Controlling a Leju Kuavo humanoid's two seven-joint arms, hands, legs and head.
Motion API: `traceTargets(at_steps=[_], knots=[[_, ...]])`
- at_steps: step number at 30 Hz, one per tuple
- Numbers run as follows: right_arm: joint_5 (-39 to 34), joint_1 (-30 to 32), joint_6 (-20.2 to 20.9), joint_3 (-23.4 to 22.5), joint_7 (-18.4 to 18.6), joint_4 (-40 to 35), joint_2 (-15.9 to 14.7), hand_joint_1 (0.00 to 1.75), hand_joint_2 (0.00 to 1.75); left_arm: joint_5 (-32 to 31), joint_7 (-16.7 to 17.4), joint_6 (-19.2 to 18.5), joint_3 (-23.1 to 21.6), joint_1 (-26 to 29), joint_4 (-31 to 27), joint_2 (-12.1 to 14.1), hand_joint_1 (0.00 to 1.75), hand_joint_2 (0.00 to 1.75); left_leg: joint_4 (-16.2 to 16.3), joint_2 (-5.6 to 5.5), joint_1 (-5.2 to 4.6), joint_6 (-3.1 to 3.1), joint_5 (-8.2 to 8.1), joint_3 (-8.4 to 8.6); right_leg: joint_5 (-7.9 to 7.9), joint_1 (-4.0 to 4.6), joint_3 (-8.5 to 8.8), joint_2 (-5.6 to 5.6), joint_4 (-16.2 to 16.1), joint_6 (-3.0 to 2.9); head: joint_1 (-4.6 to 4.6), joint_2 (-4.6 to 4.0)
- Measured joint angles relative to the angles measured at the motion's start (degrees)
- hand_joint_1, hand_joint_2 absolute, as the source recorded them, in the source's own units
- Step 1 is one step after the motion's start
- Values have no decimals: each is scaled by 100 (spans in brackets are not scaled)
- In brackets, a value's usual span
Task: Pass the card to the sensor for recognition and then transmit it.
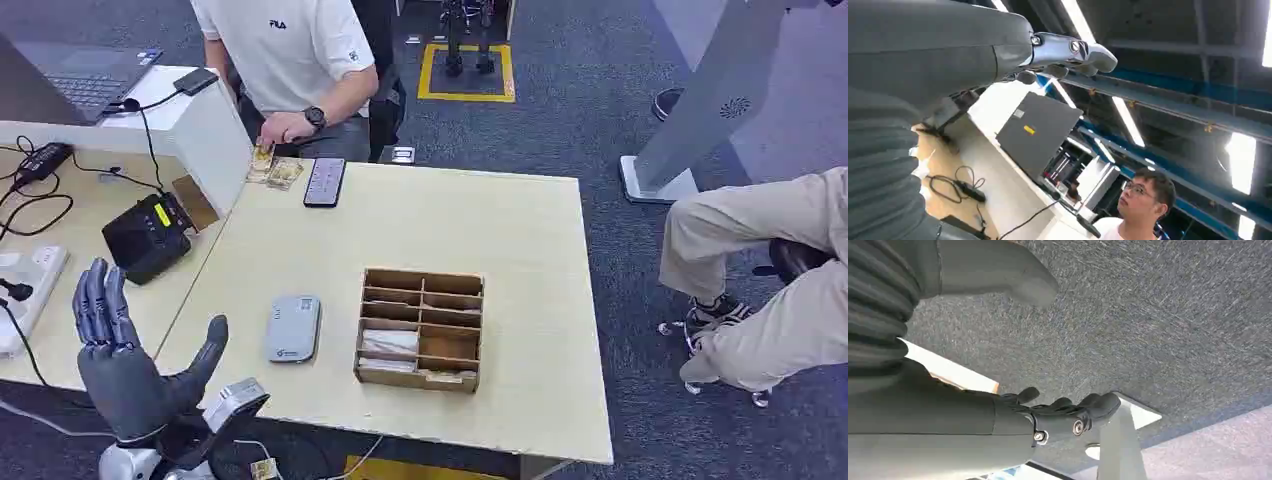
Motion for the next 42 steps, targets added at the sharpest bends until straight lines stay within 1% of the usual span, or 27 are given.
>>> traceTargets(at_steps=[8, 15, 21, 27, 32, 38, 42], knots=[[81, -1, 0, 0, -74, 2, 0, 0, 175, -481, 240, 0, 0, -7, 44, -2, 0, 175, 0, 0, 0, 0, 0, 1, 0, 0, -2, 0, 0, 0, -2, 0], [203, -13, 0, 0, -310, 64, 0, 0, 175, -803, 210, 0, 0, -169, 352, 18, 0, 175, 0, 1, 0, 0, 0, 2, 0, 0, -3, 1, 0, 0, 0, 0], [315, -57, 0, 0, -492, 155, 0, 0, 175, -1048, 168, 0, 70, -736, 877, 98, 0, 175, 0, 1, 0, -1, 3, 6, 4, 0, 0, 2, 0, -1, 0, 0], [413, -91, 0, 0, -654, 265, 0, 0, 175, -1520, 168, 0, 297, -1414, 1635, 142, 0, 175, 0, 0, 0, -1, 8, 8, 6, 0, 6, 1, 1, 0, 0, 0], [413, -106, 0, 0, -730, 343, 0, 0, 175, -1940, 234, 0, 470, -1918, 2118, 140, 0, 175, 0, -1, 0, -1, 8, 7, 6, 0, 7, 0, 1, 0, 0, 0], [415, -115, 0, 0, -796, 418, 0, 0, 175, -2263, 413, 0, 562, -2259, 2503, 107, 0, 175, 0, -2, 0, -1, 8, 7, 6, 0, 6, 1, 1, 0, -2, 0], [415, -115, 0, 0, -796, 418, 0, 0, 175, -2263, 413, 0, 562, -2259, 2503, 107, 0, 175, 0, -2, 0, -1, 8, 7, 6, 0, 6, 1, 1, 0, -2, 0]])
